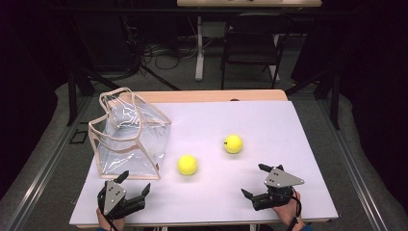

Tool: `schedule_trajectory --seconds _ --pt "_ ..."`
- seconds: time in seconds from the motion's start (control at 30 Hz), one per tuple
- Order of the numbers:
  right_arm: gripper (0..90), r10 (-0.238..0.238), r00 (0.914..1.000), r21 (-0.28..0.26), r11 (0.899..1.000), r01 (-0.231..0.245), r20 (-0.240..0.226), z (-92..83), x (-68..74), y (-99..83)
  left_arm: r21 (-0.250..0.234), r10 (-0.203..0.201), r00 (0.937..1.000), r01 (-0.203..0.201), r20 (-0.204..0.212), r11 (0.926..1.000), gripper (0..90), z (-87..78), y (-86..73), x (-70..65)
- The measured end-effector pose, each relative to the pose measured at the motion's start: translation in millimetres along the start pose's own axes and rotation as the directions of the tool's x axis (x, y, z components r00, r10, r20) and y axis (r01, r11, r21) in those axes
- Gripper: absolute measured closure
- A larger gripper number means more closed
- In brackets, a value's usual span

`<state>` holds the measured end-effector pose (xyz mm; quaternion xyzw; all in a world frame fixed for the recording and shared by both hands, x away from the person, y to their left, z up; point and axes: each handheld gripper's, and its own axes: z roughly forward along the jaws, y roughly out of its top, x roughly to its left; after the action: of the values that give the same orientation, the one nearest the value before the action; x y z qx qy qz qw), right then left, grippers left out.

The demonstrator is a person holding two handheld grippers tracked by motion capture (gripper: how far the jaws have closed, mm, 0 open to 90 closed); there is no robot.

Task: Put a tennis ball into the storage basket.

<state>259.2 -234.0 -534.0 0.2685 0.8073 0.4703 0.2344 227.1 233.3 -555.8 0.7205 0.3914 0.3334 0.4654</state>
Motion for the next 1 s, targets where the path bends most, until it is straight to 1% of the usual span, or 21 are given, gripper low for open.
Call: schedule_trajectory --seconds 0.07,0.1,0.13,0.17,0.2,0.23,0.27,0.3,0.33,0.4,0.43,0.63,0.67,0.8,0.83,0.93,1.0 --pt "0.0 0.004 0.9999 0.009 1.0 -0.004 -0.015 4.4 1.1 4.1 0.001 -0.006 1.0 0.006 -0.006 1.0 16.0 0.0 -0.3 0.8" --pt "0.0 0.004 0.9999 0.009 1.0 -0.004 -0.015 4.4 1.1 4.1 0.001 -0.006 1.0 0.006 -0.006 1.0 16.0 0.0 -0.3 0.8" --pt "0.0 0.002 0.9997 0.015 1.0 -0.001 -0.024 8.4 1.8 6.8 -0.006 0.001 0.9999 -0.001 -0.014 1.0 16.0 -1.6 0.1 0.6" --pt "0.0 0.002 0.9997 0.015 1.0 -0.001 -0.024 8.4 1.8 6.8 -0.006 0.001 0.9999 -0.001 -0.014 1.0 16.0 -1.6 0.1 0.6" --pt "0.0 -0.008 0.9991 0.022 1.0 0.009 -0.041 13.1 3.6 9.8 -0.01 0.001 0.9998 -0.001 -0.017 0.9999 16.0 -2.2 0.4 -0.1" --pt "0.0 -0.008 0.9991 0.022 1.0 0.009 -0.041 13.1 3.6 9.8 -0.01 0.001 0.9999 -0.001 -0.015 0.9999 16.0 -2.3 0.3 -0.4" --pt "0.0 -0.02 0.9986 0.028 0.999 0.022 -0.049 15.4 5.7 11.8 -0.008 0.006 0.9997 -0.007 -0.022 0.9999 16.0 -2.5 0.4 -1.0" --pt "0.0 -0.02 0.9986 0.028 0.999 0.022 -0.049 15.4 5.7 11.8 -0.008 0.006 0.9997 -0.007 -0.022 0.9999 16.0 -2.5 0.4 -1.0" --pt "0.0 -0.021 0.9977 0.032 0.999 0.023 -0.064 18.0 6.8 14.0 -0.006 0.006 0.9997 -0.006 -0.022 1.0 16.0 -2.6 0.3 -1.1" --pt "0.0 -0.026 0.9972 0.041 0.999 0.029 -0.07 20.7 7.9 16.5 -0.008 0.005 0.9997 -0.006 -0.025 1.0 16.0 -2.8 0.3 -1.0" --pt "0.0 -0.027 0.9968 0.046 0.998 0.031 -0.075 22.2 7.8 17.8 -0.006 0.0 0.9998 0.0 -0.02 1.0 16.0 -2.4 0.0 -0.7" --pt "0.0 -0.013 0.9965 0.065 0.998 0.018 -0.083 28.6 6.6 23.9 0.007 0.004 0.9999 -0.004 -0.015 1.0 16.0 -1.4 0.3 -2.8" --pt "0.0 -0.009 0.9962 0.07 0.997 0.015 -0.087 30.4 6.5 26.0 0.007 0.014 0.9998 -0.013 -0.013 0.9999 16.0 -1.4 0.6 -3.1" --pt "0.0 -0.004 0.9958 0.083 0.996 0.011 -0.091 34.6 6.8 29.0 0.011 0.013 0.9998 -0.013 -0.014 0.9999 16.0 -0.8 0.4 -2.3" --pt "0.0 0.001 0.994 0.088 0.996 0.008 -0.109 38.2 6.7 30.8 0.011 0.011 0.9998 -0.011 -0.018 0.9999 16.0 -0.5 0.3 -2.1" --pt "0.0 -0.001 0.9938 0.092 0.996 0.012 -0.111 41.0 7.9 32.7 0.01 0.005 0.9999 -0.005 -0.016 0.9999 16.0 -0.7 0.1 -2.2" --pt "0.0 0.004 0.9909 0.108 0.994 0.01 -0.134 46.1 9.2 35.3 0.014 0.005 0.9999 -0.005 -0.012 0.9999 16.0 -0.8 0.0 -2.5"
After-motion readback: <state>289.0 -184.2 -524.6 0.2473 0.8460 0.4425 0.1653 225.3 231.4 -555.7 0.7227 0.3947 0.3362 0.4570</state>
